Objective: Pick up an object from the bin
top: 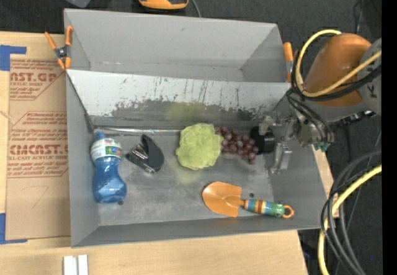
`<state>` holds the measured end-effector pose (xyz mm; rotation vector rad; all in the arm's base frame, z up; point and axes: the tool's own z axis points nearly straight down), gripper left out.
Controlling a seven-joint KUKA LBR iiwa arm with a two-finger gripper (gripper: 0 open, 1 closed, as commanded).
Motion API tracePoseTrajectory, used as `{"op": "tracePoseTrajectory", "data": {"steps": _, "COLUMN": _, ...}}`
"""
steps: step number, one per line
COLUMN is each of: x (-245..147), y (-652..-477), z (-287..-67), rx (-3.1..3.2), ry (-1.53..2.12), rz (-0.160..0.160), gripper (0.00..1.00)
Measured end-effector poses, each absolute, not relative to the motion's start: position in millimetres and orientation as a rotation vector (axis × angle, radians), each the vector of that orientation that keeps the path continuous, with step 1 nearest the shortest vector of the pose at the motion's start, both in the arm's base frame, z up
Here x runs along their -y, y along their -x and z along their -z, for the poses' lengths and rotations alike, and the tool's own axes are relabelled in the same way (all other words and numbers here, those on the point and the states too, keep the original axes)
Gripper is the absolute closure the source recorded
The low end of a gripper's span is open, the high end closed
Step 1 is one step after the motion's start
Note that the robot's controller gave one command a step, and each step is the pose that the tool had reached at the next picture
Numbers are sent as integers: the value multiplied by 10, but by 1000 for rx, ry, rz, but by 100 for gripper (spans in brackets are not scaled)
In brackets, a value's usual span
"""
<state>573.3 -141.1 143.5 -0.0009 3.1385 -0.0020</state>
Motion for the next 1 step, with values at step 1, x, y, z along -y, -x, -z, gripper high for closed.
{"op": "tracePoseTrajectory", "data": {"steps": 1, "x": 1242, "y": -5930, "z": -686, "rx": -3127, "ry": -285, "rz": -3, "gripper": 0}}
